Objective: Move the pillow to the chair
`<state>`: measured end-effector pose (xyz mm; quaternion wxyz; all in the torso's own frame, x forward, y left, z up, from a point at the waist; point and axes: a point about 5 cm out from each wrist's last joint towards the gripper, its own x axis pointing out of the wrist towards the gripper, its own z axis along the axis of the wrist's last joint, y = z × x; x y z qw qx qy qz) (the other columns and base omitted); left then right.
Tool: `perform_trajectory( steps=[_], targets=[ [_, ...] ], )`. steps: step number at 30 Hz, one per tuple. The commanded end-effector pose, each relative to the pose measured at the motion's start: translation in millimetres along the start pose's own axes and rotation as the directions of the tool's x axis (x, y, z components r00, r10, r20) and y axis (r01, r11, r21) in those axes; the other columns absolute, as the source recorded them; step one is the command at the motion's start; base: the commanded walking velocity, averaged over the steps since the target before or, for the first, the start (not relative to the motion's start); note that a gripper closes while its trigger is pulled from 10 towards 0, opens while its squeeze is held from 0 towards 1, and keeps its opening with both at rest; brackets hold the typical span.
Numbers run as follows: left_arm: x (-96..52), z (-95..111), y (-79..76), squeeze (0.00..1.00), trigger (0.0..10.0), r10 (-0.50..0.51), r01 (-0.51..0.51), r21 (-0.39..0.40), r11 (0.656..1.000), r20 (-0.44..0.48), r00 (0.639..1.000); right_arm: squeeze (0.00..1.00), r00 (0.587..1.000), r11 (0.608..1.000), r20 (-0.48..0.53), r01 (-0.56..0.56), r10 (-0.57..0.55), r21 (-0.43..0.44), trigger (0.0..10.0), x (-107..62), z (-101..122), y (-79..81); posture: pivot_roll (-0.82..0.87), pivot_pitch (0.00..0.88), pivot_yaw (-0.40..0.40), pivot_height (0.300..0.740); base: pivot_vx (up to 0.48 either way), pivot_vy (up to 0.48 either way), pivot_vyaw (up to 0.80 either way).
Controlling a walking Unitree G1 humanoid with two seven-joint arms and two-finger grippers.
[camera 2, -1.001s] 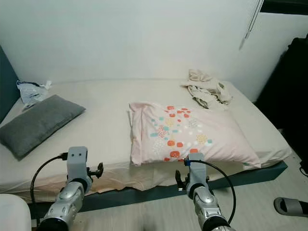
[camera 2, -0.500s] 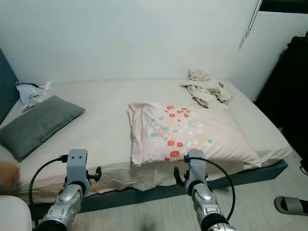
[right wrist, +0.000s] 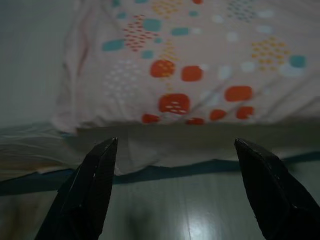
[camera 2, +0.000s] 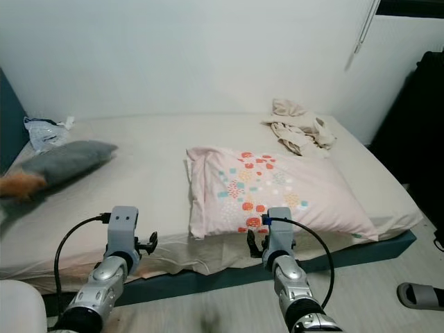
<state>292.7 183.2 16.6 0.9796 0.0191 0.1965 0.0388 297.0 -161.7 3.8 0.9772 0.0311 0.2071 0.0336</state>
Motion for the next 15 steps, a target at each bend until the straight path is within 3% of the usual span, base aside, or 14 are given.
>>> perform_trajectory(
  steps=[1, 10, 13, 15],
  targets=[
    [0.6, -1.6, -1.7, 0.00, 10.0, -0.005, 0.005, -0.005, 1.000, -0.010, 1.000, 0.00, 0.999, 0.999, 0.000, 0.032, -0.032, 0.024, 10.0, -1.9, -3.3, -3.4, 0.00, 0.000, -0.061, 0.740, 0.000, 0.000, 0.00],
    [2.3, 0.7, -5.9, 0.00, 10.0, 0.003, -0.003, -0.025, 1.000, -0.004, 1.000, 0.00, 1.000, 1.000, 0.011, 0.021, -0.020, -0.008, 10.0, -3.2, -2.4, -7.2, -0.01, 0.000, -0.079, 0.740, 0.000, 0.000, 0.00],
    [0.8, 2.8, -5.8, 0.00, 10.0, -0.003, 0.005, -0.078, 0.997, 0.027, 1.000, 0.00, 1.000, 1.000, 0.009, 0.021, -0.021, -0.015, 10.0, -4.5, -3.1, -11.6, -0.01, 0.000, -0.101, 0.740, 0.000, 0.000, 0.00],
    [-0.5, 2.5, -5.4, 0.00, 10.0, 0.008, -0.006, -0.062, 0.998, 0.041, 0.999, 0.00, 1.000, 0.999, 0.003, 0.019, -0.019, -0.026, 10.0, -4.4, -2.8, -13.5, 0.00, 0.000, -0.109, 0.740, 0.000, 0.000, 0.00]
  ],
)
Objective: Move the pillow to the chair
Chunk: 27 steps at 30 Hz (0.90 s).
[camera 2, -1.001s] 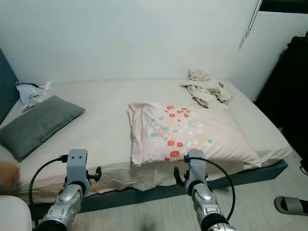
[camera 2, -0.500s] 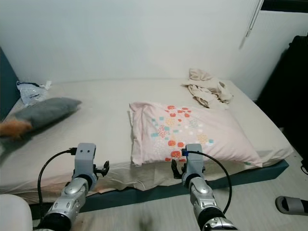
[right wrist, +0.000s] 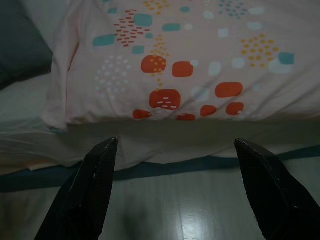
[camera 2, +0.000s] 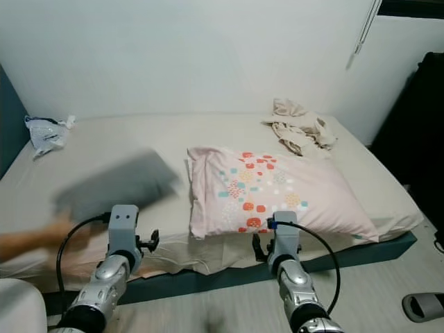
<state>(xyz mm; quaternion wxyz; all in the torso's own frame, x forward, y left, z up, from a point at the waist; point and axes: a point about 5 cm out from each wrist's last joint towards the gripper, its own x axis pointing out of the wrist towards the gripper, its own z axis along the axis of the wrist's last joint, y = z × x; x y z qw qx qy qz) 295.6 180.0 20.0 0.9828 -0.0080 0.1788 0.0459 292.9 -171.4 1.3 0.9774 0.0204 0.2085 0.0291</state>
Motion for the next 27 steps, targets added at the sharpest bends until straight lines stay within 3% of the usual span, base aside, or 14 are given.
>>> perform_trajectory(
  steps=[1, 3, 12, 19, 21, 22, 23, 24, 26, 27],
  targets=[
    [-1.6, -1.9, -2.1, 0.00, 10.0, 0.003, -0.003, -0.005, 1.000, 0.008, 1.000, 0.00, 1.000, 1.000, 0.006, 0.006, -0.006, -0.007, 10.0, -0.8, 0.6, -3.8, 0.00, 0.000, -0.109, 0.740, 0.000, 0.000, 0.00],
    [-3.1, -2.5, -0.8, 0.00, 10.0, 0.027, -0.028, 0.037, 0.999, 0.024, 0.999, 0.00, 1.000, 1.000, 0.007, 0.004, -0.004, -0.012, 10.0, -0.2, 2.6, -5.3, 0.00, 0.000, -0.113, 0.740, 0.000, 0.000, 0.00],
    [-7.4, -11.9, 2.1, 0.00, 10.0, 0.069, -0.070, 0.052, 0.996, 0.010, 0.998, 0.00, 1.000, 1.000, 0.014, -0.007, 0.007, -0.027, 10.0, 0.2, 6.3, -9.4, -0.01, 0.012, -0.131, 0.740, 0.000, 0.000, 0.00],
    [-5.9, -9.0, 3.1, 0.00, 10.0, 0.077, -0.078, 0.075, 0.994, 0.016, 0.997, 0.00, 0.997, 0.997, 0.014, -0.072, 0.073, -0.024, 10.0, 0.2, 5.4, -2.5, 0.03, 0.000, -0.165, 0.740, 0.000, 0.000, 0.00],
    [-4.3, -3.2, 11.1, 0.00, 10.0, 0.081, -0.084, 0.081, 0.993, 0.037, 0.996, 0.00, 0.994, 0.993, 0.021, -0.105, 0.104, 0.054, 10.0, 2.0, 9.5, -2.8, 0.03, 0.000, -0.199, 0.740, 0.000, 0.000, 0.00],
    [-3.3, 1.7, 21.8, 0.00, 10.0, 0.117, -0.119, 0.037, 0.992, 0.050, 0.992, 0.00, 0.996, 0.989, 0.030, -0.090, 0.087, 0.116, 10.0, 3.8, 14.7, -8.2, 0.02, 0.000, -0.194, 0.740, 0.000, 0.000, 0.00],
    [-3.3, 1.7, 21.8, 0.00, 10.0, 0.117, -0.119, 0.037, 0.992, 0.050, 0.992, 0.00, 0.996, 0.989, 0.030, -0.090, 0.087, 0.116, 10.0, 3.8, 14.7, -8.2, 0.02, 0.000, -0.194, 0.740, 0.000, 0.000, 0.00],
    [-2.5, 6.3, 41.1, 0.00, 10.0, 0.197, -0.194, -0.064, 0.979, 0.044, 0.979, 0.00, 0.998, 0.977, 0.056, -0.047, 0.036, 0.206, 10.0, 6.8, 27.6, -21.9, 0.03, 0.000, -0.170, 0.740, 0.000, 0.000, 0.00],
    [-2.5, 5.5, 46.2, 0.00, 10.0, 0.224, -0.220, -0.086, 0.972, 0.031, 0.974, 0.00, 0.998, 0.974, 0.064, -0.032, 0.018, 0.223, 10.0, 7.4, 31.6, -26.6, 0.03, 0.000, -0.170, 0.740, 0.000, 0.000, 0.00],
    [-2.1, -0.7, 45.4, 0.00, 10.0, 0.213, -0.214, -0.062, 0.975, -0.015, 0.977, 0.00, 0.998, 0.975, 0.069, -0.001, -0.015, 0.220, 10.0, 7.5, 36.0, -34.3, 0.06, 0.000, -0.098, 0.740, 0.000, 0.000, 0.00]
  ],
)
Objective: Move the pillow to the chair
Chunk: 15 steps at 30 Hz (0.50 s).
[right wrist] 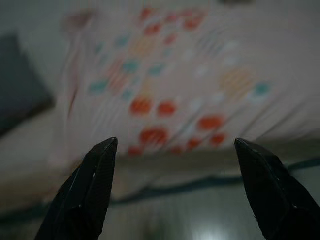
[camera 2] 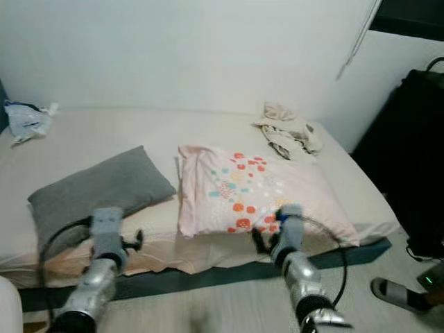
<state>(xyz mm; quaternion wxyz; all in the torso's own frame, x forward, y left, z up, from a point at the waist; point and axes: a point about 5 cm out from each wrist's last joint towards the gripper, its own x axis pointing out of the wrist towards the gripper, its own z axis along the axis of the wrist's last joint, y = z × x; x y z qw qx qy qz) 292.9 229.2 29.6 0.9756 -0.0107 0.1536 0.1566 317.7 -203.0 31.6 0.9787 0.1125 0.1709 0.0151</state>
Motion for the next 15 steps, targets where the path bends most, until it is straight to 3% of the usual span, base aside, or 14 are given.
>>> perform_trajectory(
  steps=[1, 2, 3, 5, 7, 10, 13, 14, 15],
  targets=[
    [-2.4, -13.9, -20.5, 0.00, 10.0, -0.137, 0.145, 0.069, 0.987, -0.110, 0.985, 0.00, 0.991, 0.991, -0.012, 0.132, -0.133, -0.012, 10.0, -2.2, 3.6, -18.4, 0.03, 0.000, -0.106, 0.740, 0.000, 0.000, 0.00],
    [-2.6, -13.9, -26.5, 0.00, 10.0, -0.184, 0.194, 0.077, 0.978, -0.124, 0.975, 0.00, 0.986, 0.985, -0.011, 0.169, -0.169, -0.027, 10.0, -2.8, 5.0, -22.5, 0.03, 0.000, -0.106, 0.740, 0.000, 0.000, 0.00],
    [-1.0, -7.2, -31.2, 0.00, 10.0, -0.234, 0.242, 0.060, 0.969, -0.109, 0.966, 0.00, 0.985, 0.985, 0.023, 0.171, -0.172, 0.012, 10.0, -1.4, 10.6, -21.2, 0.00, 0.000, -0.120, 0.740, 0.000, 0.000, 0.00],
    [2.7, -3.0, -27.9, 0.00, 10.0, -0.214, 0.219, 0.044, 0.975, -0.104, 0.971, 0.00, 0.986, 0.987, 0.050, 0.157, -0.158, 0.025, 10.0, 0.0, 13.8, -17.3, -0.03, 0.000, -0.103, 0.740, 0.000, 0.000, 0.00],
    [9.9, 0.4, -13.5, 0.00, 10.0, -0.094, 0.090, -0.035, 0.995, -0.119, 0.988, 0.00, 0.993, 0.996, 0.080, 0.078, -0.081, 0.036, 10.0, 2.1, 14.1, -5.3, -0.04, 0.000, -0.076, 0.740, 0.000, 0.000, 0.00],
    [11.5, 1.6, -6.1, 0.00, 10.0, -0.073, 0.063, -0.090, 0.994, -0.112, 0.991, 0.00, 0.995, 0.989, 0.067, 0.067, -0.076, 0.131, 10.0, 0.9, 5.5, -1.7, -0.04, 0.000, -0.104, 0.740, 0.000, 0.000, 0.00],
    [12.6, 8.2, -0.1, 0.00, 10.0, -0.055, 0.042, -0.155, 0.987, -0.076, 0.996, 0.00, 0.995, 0.986, 0.067, 0.061, -0.072, 0.153, 10.0, 1.3, 4.9, 0.3, -0.05, 0.000, -0.059, 0.740, 0.000, 0.000, 0.00],
    [12.4, 8.6, 4.3, 0.00, 10.0, -0.020, 0.004, -0.209, 0.978, -0.076, 0.997, 0.00, 0.994, 0.982, 0.079, 0.064, -0.078, 0.176, 10.0, 2.0, 8.1, -0.9, -0.04, 0.000, -0.049, 0.740, 0.000, 0.000, 0.00],
    [12.0, 6.4, 5.4, 0.00, 10.0, -0.020, -0.004, -0.266, 0.964, -0.086, 0.996, 0.00, 0.988, 0.956, 0.094, 0.092, -0.123, 0.280, 10.0, 1.8, 11.0, -6.8, -0.03, 0.000, -0.082, 0.740, 0.000, 0.000, 0.00]
  ],
)
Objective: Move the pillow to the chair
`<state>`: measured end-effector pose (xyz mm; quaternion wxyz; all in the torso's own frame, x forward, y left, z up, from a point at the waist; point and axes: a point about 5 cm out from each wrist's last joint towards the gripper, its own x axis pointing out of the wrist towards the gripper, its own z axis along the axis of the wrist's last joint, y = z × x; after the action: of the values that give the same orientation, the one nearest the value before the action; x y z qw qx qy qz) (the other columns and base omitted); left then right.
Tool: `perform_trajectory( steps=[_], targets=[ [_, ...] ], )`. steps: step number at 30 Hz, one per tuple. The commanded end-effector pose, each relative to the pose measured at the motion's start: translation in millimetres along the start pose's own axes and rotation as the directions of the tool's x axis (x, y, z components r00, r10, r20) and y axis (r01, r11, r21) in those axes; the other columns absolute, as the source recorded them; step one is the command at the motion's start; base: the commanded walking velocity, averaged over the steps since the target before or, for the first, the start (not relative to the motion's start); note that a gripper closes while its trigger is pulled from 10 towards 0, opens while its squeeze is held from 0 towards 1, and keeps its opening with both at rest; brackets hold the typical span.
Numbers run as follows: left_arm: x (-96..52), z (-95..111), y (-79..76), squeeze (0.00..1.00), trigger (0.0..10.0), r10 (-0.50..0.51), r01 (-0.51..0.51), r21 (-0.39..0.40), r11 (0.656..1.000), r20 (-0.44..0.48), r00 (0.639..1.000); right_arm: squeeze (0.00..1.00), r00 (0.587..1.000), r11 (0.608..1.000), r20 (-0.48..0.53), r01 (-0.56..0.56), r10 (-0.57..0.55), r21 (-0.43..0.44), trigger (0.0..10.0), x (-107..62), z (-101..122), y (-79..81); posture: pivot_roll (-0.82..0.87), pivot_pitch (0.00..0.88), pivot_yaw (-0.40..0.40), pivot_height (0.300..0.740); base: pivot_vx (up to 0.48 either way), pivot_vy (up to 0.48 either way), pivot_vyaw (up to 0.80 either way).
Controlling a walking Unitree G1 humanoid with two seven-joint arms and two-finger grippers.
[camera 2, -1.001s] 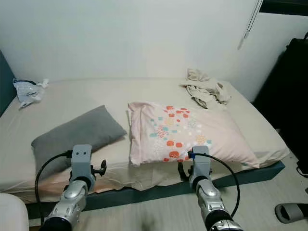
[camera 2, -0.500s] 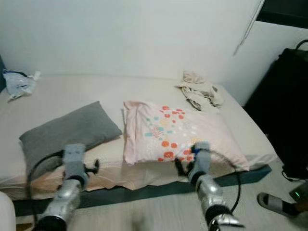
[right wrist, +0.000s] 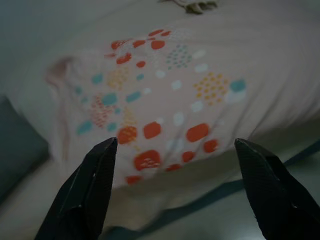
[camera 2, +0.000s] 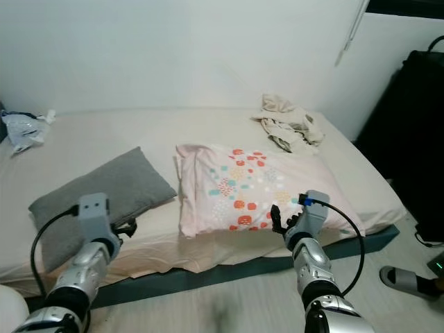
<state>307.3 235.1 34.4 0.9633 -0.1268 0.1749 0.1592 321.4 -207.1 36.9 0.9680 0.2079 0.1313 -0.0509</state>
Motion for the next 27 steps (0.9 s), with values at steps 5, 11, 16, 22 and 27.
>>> perform_trajectory(
  steps=[5, 11, 16, 22, 27],
  targets=[
    [1.3, 8.4, 19.0, 0.00, 10.0, 0.058, -0.055, -0.152, 0.987, 0.012, 0.998, 0.00, 0.985, 0.903, 0.084, 0.103, -0.150, 0.417, 10.0, 3.9, 19.4, -14.4, -0.02, 0.000, -0.099, 0.740, 0.000, 0.000, 0.00],
    [-0.3, 6.7, 7.5, 0.00, 10.0, -0.020, 0.019, 0.078, 0.997, 0.012, 1.000, 0.00, 0.992, 0.927, 0.041, 0.096, -0.119, 0.364, 10.0, 2.3, 10.8, -13.2, 0.01, 0.000, -0.121, 0.740, 0.000, 0.000, 0.00],
    [-1.8, 5.3, 2.7, 0.00, 10.0, -0.073, 0.072, 0.062, 0.996, 0.009, 0.997, 0.00, 0.991, 0.905, 0.002, 0.120, -0.132, 0.407, 10.0, 2.4, 3.8, -9.3, -0.02, 0.000, -0.142, 0.740, 0.000, 0.000, 0.00],
    [-4.4, 2.0, -11.5, 0.00, 10.0, -0.181, 0.179, -0.186, 0.966, 0.002, 0.983, 0.00, 0.997, 0.829, -0.031, 0.077, -0.072, 0.554, 10.0, 3.4, -2.2, -2.5, -0.02, 0.000, -0.172, 0.740, 0.000, 0.000, 0.00],
    [-8.5, 5.5, -17.8, 0.00, 10.0, -0.267, 0.261, -0.323, 0.910, 0.027, 0.963, 0.00, 1.000, 0.773, 0.022, -0.014, 0.000, 0.635, 10.0, 7.0, 5.0, 7.4, -0.02, 0.000, -0.168, 0.740, 0.000, 0.000, 0.00]
  ],
)
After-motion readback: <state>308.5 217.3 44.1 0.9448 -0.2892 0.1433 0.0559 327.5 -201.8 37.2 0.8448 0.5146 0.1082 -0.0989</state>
